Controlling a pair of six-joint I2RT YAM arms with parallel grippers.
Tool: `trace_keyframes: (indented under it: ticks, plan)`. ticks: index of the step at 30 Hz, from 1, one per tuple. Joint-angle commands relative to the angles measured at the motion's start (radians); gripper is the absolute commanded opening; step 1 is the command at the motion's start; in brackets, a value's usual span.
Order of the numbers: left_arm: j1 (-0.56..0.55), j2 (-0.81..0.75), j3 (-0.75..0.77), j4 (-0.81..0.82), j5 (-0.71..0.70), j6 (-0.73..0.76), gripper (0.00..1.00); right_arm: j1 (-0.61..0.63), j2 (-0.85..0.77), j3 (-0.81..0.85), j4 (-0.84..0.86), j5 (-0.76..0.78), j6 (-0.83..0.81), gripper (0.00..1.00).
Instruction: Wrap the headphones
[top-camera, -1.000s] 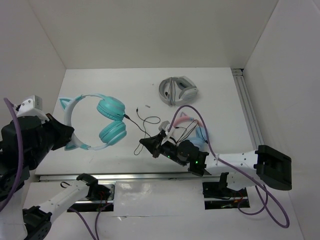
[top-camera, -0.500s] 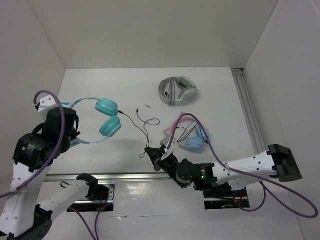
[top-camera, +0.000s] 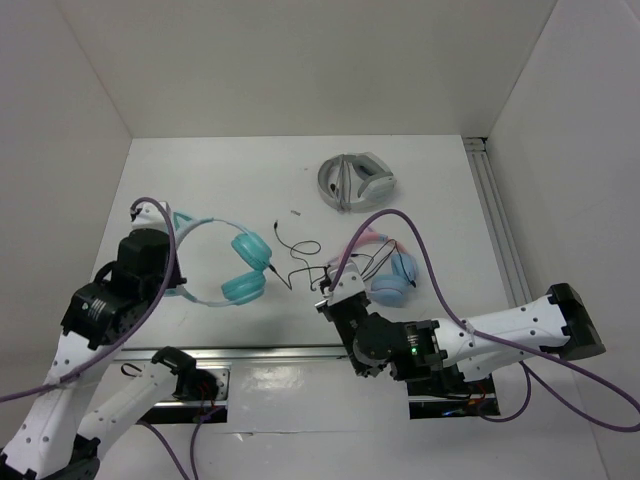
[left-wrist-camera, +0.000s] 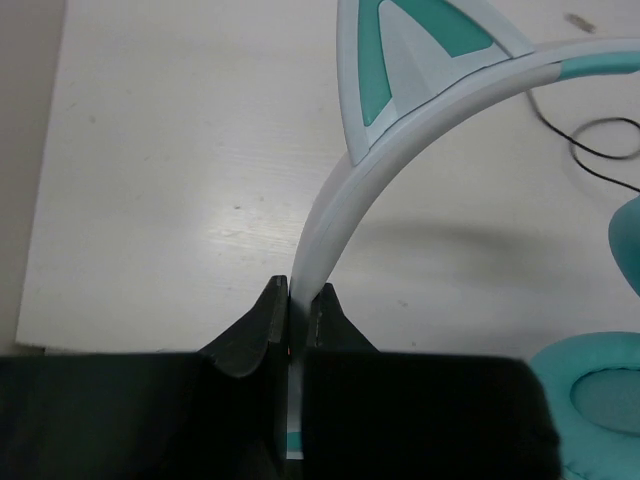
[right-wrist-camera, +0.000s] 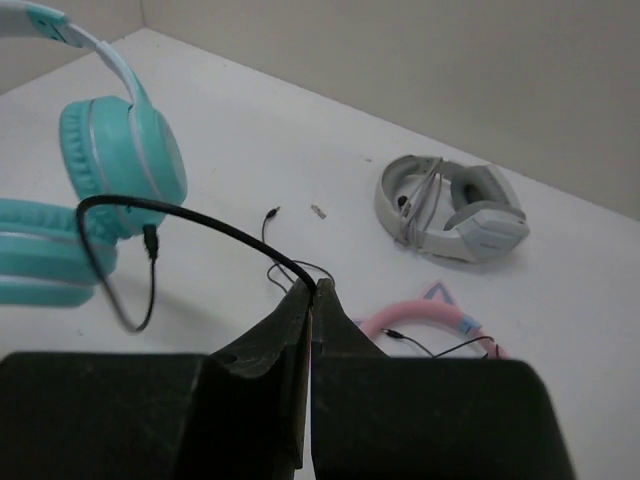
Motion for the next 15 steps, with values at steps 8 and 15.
trace_keyframes:
  ticks: [8, 15]
  plan:
    - [-0.040, -0.003, 0.026, 0.117, 0.515, 0.183, 0.00, -0.037, -0.018, 0.077, 0.208, -0.083, -0.331, 0.00]
    - [-0.040, -0.003, 0.016, 0.137, 0.696, 0.203, 0.00, -0.179, 0.018, 0.212, -0.039, -0.359, -0.203, 0.00]
